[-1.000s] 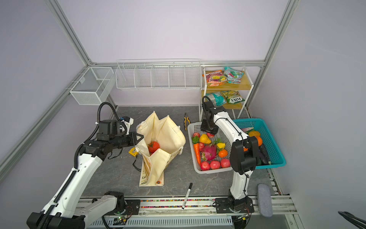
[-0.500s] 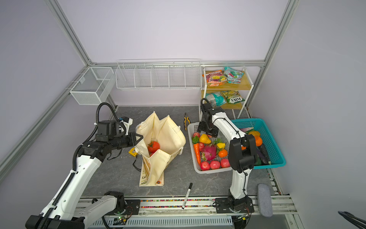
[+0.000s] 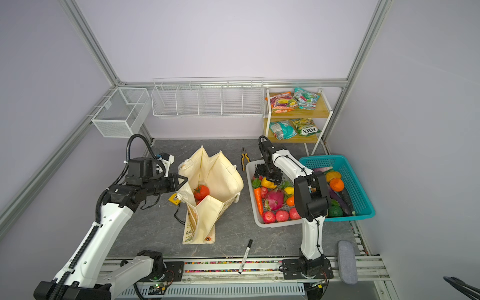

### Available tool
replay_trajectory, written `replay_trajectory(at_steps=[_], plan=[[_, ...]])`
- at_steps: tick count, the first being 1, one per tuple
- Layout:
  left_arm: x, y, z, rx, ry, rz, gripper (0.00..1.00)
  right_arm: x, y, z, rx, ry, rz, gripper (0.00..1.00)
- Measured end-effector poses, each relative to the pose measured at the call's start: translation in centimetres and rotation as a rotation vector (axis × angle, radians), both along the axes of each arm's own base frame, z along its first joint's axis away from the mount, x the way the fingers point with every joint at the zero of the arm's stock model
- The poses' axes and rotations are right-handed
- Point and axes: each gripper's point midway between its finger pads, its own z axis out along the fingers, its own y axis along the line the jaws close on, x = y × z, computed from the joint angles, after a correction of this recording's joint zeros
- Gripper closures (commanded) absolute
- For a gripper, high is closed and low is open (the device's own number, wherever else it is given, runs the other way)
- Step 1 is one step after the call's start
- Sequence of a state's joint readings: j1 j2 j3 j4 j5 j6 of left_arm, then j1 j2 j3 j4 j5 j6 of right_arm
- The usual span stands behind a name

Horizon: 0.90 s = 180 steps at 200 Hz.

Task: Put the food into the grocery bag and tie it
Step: 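Lower the right gripper and grasp the yellow pear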

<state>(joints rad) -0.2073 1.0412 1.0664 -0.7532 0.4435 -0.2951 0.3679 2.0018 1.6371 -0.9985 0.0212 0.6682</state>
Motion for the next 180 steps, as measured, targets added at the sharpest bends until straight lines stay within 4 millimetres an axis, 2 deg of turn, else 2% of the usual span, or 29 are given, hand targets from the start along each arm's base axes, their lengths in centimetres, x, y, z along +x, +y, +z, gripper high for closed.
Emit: replay_trajectory(at_steps=[53,101,126,159,180], plan=[[0.0,0.0,0.0,-0.001,0.001,-0.002,1.00,0.2,-0.2,-1.5,-0.008,0.027,-0.021,0.13],[0.0,-0.1,-0.1,-0.002,0.000,-0.002,1.00,0.3,-1.3,-1.8,-0.011,0.040,-0.050,0.08],[0.1,-0.1,-0.1,-0.003,-0.003,-0.002,1.00,0.1,-1.6,-2.5,-0.017,0.063,-0.058,0.16],[0.1,-0.1,-0.1,-0.003,-0.003,-0.002,1.00,0.0,-1.6,-3.0,-0.015,0.078,-0.079,0.36],[0.1,-0.1,-0.1,-0.003,-0.004,-0.003,1.00,0.0,-1.5,-3.0,-0.011,0.075,-0.079,0.43]])
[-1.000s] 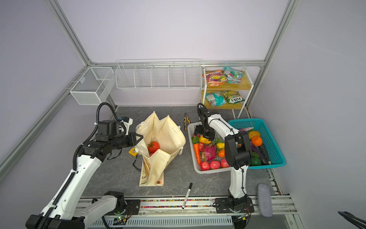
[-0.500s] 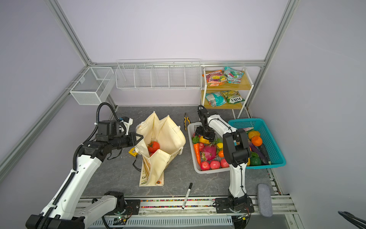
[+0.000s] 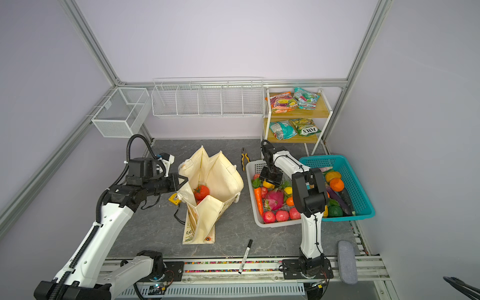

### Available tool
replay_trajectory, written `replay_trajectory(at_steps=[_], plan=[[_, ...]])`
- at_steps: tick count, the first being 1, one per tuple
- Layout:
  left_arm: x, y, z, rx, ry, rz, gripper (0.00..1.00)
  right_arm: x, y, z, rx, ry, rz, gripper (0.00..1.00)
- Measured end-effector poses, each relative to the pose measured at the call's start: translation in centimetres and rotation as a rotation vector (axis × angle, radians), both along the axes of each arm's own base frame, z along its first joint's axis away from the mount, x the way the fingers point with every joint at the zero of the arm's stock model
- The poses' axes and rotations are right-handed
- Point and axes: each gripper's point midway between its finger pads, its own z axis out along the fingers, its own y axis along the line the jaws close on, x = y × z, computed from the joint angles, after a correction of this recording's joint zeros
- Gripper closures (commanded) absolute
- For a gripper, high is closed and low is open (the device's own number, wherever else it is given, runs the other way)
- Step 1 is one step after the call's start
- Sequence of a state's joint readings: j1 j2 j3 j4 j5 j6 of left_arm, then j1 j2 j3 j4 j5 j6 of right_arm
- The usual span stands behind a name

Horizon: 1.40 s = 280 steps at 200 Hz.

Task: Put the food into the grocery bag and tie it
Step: 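Lower the right gripper and grasp the yellow pear, then carry the yellow pear with the right gripper into the tote bag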

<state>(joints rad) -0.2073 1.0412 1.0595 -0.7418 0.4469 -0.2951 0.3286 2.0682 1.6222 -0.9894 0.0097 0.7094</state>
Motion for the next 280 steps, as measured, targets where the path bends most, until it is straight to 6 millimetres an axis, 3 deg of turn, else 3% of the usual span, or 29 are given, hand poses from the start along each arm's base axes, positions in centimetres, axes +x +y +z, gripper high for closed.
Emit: replay_trajectory(at_steps=[46,73,98,138,168,202,220,241,280], plan=[[0.0,0.0,0.0,-0.002,0.000,-0.003,1.00,0.5,0.0,1.0,-0.002,-0.039,0.004,0.48],[0.0,-0.1,0.0,-0.004,0.001,-0.004,1.00,0.8,0.0,3.2,-0.019,-0.085,0.023,0.47],[-0.1,-0.1,0.0,-0.006,0.003,-0.003,1.00,0.9,0.6,7.5,-0.021,-0.177,0.060,0.47],[-0.1,-0.1,0.0,-0.010,0.003,-0.002,1.00,0.4,3.0,16.9,0.030,-0.391,0.168,0.46],[-0.2,-0.3,0.1,-0.018,0.005,-0.008,1.00,-1.3,7.0,23.1,0.088,-0.535,0.312,0.47],[-0.2,-0.4,0.1,-0.024,0.006,-0.013,1.00,-4.3,12.3,27.1,0.145,-0.616,0.487,0.47],[-0.2,-0.4,0.2,-0.025,0.003,-0.013,1.00,-5.9,15.2,27.9,0.176,-0.629,0.571,0.47],[-0.2,-0.4,0.3,-0.031,0.002,-0.013,1.00,-7.3,19.0,27.5,0.221,-0.608,0.663,0.47],[-0.3,-0.5,0.4,-0.037,0.004,-0.016,1.00,-9.1,25.2,22.9,0.286,-0.480,0.789,0.47]])
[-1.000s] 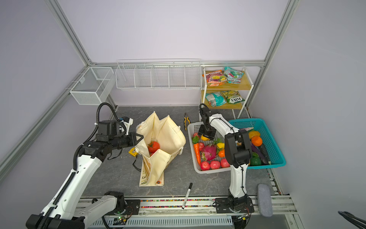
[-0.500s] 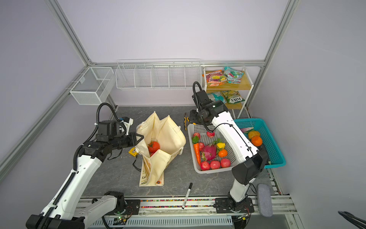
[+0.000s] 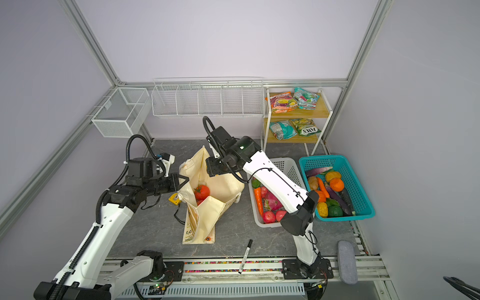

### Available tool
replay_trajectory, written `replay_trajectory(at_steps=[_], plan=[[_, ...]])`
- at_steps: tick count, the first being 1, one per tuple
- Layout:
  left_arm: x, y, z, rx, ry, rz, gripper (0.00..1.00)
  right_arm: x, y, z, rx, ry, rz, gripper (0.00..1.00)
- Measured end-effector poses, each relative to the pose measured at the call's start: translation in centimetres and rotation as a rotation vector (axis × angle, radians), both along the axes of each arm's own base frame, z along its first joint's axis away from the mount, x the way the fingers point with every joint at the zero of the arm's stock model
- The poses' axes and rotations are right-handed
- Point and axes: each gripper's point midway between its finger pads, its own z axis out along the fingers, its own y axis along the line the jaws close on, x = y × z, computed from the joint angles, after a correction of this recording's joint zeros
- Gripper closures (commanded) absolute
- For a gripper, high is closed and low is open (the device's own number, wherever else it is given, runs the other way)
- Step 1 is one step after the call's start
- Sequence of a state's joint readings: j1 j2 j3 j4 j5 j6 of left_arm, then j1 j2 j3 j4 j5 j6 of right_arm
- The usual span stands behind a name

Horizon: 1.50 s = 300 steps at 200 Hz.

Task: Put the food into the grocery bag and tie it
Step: 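Carry the yellow pear with the right gripper into the tote bag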

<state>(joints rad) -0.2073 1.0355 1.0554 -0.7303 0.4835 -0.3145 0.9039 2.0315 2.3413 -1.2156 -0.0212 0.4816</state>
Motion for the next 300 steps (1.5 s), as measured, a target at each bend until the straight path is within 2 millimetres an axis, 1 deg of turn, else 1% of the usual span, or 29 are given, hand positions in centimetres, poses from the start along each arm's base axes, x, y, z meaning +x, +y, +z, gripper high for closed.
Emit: replay_trajectory(at_steps=[13,24,39,107,124,146,164,187,218,232,241,252,265,283,300], plan=[[0.0,-0.1,0.0,-0.005,0.003,-0.001,1.00,-0.6,1.3,-2.0,-0.018,0.046,0.031,0.46],[-0.1,-0.1,0.1,-0.009,0.004,-0.003,1.00,-0.9,2.0,-3.5,-0.034,0.079,0.046,0.46],[-0.1,-0.2,0.1,-0.011,0.005,-0.005,1.00,-1.0,2.5,-4.8,-0.047,0.110,0.057,0.46],[0.0,-0.2,0.2,-0.018,0.000,-0.007,1.00,-2.2,3.2,-8.3,-0.054,0.208,0.101,0.47],[0.1,-0.3,0.2,-0.023,-0.001,-0.003,1.00,-2.6,3.2,-9.8,-0.064,0.234,0.113,0.47],[0.1,-0.3,0.0,-0.027,0.004,0.002,1.00,-3.3,3.0,-12.3,-0.093,0.273,0.120,0.47],[0.2,-0.3,0.1,-0.031,0.001,0.006,1.00,-3.8,2.9,-13.8,-0.110,0.294,0.125,0.47],[0.3,-0.3,0.2,-0.041,0.000,0.013,1.00,-4.3,3.1,-14.6,-0.108,0.309,0.136,0.47],[0.4,-0.3,0.0,-0.048,0.006,0.020,1.00,-4.6,4.2,-14.5,-0.072,0.304,0.155,0.46],[0.5,-0.3,0.0,-0.050,0.005,0.022,1.00,-4.5,4.8,-14.5,-0.051,0.296,0.161,0.42],[0.5,-0.3,0.0,-0.051,0.002,0.022,1.00,-4.3,5.1,-14.7,-0.044,0.291,0.162,0.41],[0.6,-0.3,0.1,-0.052,-0.001,0.023,1.00,-4.1,5.3,-15.4,-0.043,0.290,0.161,0.40],[0.6,-0.3,0.0,-0.053,0.003,0.028,1.00,-3.9,5.2,-16.5,-0.052,0.297,0.150,0.35],[0.5,-0.3,-0.1,-0.052,0.005,0.031,1.00,-3.6,4.4,-18.3,-0.082,0.312,0.123,0.30],[0.6,-0.2,0.0,-0.051,0.003,0.036,1.00,-3.0,3.6,-19.2,-0.108,0.307,0.095,0.23]])
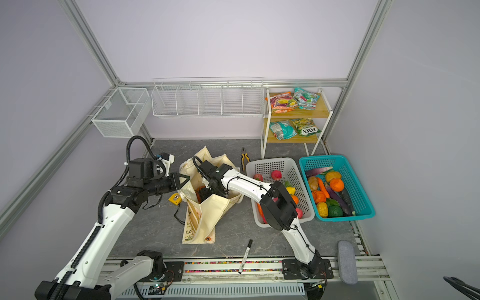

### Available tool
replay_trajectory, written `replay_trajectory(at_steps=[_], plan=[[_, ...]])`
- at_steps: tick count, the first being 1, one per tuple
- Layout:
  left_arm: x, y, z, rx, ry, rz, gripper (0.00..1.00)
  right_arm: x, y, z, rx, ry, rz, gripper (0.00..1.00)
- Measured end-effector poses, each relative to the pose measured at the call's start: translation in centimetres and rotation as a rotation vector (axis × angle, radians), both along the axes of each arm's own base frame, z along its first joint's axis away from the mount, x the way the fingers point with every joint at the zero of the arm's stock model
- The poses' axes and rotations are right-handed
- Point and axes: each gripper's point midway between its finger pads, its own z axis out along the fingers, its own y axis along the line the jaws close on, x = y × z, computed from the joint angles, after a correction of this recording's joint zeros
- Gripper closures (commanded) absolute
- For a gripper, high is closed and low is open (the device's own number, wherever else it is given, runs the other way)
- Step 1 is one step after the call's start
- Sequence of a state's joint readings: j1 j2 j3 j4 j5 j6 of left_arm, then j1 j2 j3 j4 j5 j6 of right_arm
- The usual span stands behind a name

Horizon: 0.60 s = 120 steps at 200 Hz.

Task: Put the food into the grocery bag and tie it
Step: 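Carry the yellow pear with the right gripper into the tote bag, then open the right gripper to release the pear inside the bag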

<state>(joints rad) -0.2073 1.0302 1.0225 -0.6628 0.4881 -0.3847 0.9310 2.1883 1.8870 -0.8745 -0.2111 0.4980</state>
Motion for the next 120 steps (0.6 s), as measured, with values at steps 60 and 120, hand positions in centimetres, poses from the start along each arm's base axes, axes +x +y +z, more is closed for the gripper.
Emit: replay_trajectory(at_steps=[60,120], plan=[[-0.1,0.2,0.2,0.005,-0.011,0.010,1.00,2.2,-2.3,-1.4,-0.081,-0.062,-0.061,0.12],[-0.4,0.4,0.5,0.009,-0.016,0.015,1.00,3.7,-4.3,0.2,-0.160,-0.179,-0.081,0.12]])
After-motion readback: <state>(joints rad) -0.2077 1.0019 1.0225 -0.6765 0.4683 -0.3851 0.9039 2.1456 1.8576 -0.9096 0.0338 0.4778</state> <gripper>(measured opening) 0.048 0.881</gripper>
